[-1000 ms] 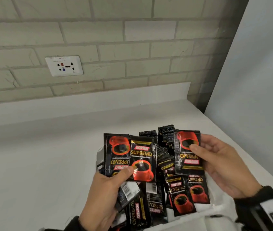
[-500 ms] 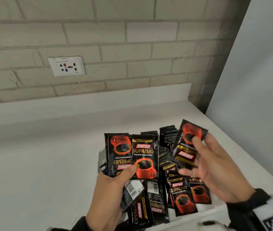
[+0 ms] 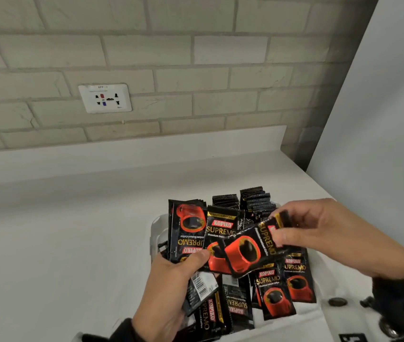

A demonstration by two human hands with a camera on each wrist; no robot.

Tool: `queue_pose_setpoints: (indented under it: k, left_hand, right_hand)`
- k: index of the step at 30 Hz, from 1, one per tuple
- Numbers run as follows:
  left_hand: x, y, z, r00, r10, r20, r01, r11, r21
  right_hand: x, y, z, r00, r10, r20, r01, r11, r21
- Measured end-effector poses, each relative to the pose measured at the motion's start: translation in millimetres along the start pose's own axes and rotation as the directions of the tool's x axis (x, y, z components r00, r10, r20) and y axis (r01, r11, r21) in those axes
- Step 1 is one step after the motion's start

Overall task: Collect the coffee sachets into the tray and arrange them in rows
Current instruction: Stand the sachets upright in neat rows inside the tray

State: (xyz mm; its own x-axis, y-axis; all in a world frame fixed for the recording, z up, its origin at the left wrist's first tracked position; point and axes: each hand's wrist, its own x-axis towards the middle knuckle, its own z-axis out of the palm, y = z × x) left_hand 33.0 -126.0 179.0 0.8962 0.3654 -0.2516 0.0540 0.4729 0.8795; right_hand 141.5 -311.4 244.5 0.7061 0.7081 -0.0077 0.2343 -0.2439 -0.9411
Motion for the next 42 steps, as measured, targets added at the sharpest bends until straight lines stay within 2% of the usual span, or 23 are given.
queue_pose_setpoints:
  k: [4, 6, 7, 9, 10, 11, 12, 16, 19, 22, 27, 30, 33, 37, 42]
  left_hand:
    - [-1, 1, 2, 0.999, -0.028, 0.034, 0.027, 0.999, 0.031]
    - [-1, 2, 3, 0.998, -0.037, 0.047, 0.035, 0.999, 0.036]
    - [-1, 2, 4, 0.997, -0.040, 0.060, 0.038, 0.998, 0.045]
    - [-2, 3, 3, 0.994, -0.043, 0.102, 0.036, 0.997, 0.064]
    - [-2, 4, 3, 0.992, -0.040, 0.122, 0.031, 0.997, 0.076]
    - [-3, 5, 2, 0.990, -0.035, 0.138, 0.023, 0.996, 0.088]
    - [-3, 5, 1, 0.989, -0.030, 0.147, 0.018, 0.996, 0.083]
    - [-4, 6, -2, 0.985, -0.034, 0.168, 0.033, 0.999, 0.005]
    - [-4, 3, -3, 0.986, -0.046, 0.158, 0.047, 0.999, -0.006]
    - [-3, 4, -9, 0.993, -0.040, 0.114, 0.043, 0.999, -0.016]
    - [3, 26, -40, 0.998, 0.066, -0.018, -0.067, 0.993, -0.099]
    - [4, 46, -56, 0.978, 0.164, -0.130, -0.185, 0.968, -0.170]
    - [3, 56, -62, 0.958, 0.217, -0.188, -0.254, 0.946, -0.201]
    - [1, 56, -63, 0.959, 0.200, -0.200, -0.239, 0.952, -0.192]
    - [1, 51, -65, 0.963, 0.165, -0.215, -0.206, 0.960, -0.190]
  right_hand:
    - [8, -21, 5, 0.988, 0.041, 0.148, -0.009, 0.977, -0.213]
    - [16, -30, 11, 0.980, 0.085, 0.180, -0.005, 0.914, -0.405]
    - [21, -34, 14, 0.981, 0.102, 0.165, 0.000, 0.851, -0.526]
    - [28, -39, 21, 0.993, 0.092, 0.079, -0.002, 0.667, -0.745]
    - [30, -41, 24, 0.997, 0.069, 0.041, -0.007, 0.589, -0.808]
    - [32, -42, 27, 0.999, 0.049, 0.021, -0.009, 0.558, -0.830]
    - [34, -41, 28, 0.999, 0.048, 0.017, -0.014, 0.575, -0.818]
    - [40, -31, 28, 0.993, 0.109, 0.043, -0.068, 0.834, -0.547]
    - [42, -22, 28, 0.992, 0.112, 0.056, -0.087, 0.940, -0.329]
    - [44, -17, 26, 0.989, 0.107, 0.103, -0.070, 0.948, -0.310]
    - [59, -26, 21, 0.998, 0.027, 0.057, -0.003, 0.918, -0.396]
    - [79, -26, 25, 0.999, -0.021, 0.039, 0.039, 0.827, -0.561]
    - [97, -18, 42, 0.995, 0.014, 0.100, 0.063, 0.689, -0.722]
    - [116, -6, 69, 0.985, 0.044, 0.168, 0.123, 0.510, -0.851]
    - [127, 3, 91, 0.960, 0.041, 0.275, 0.250, 0.309, -0.918]
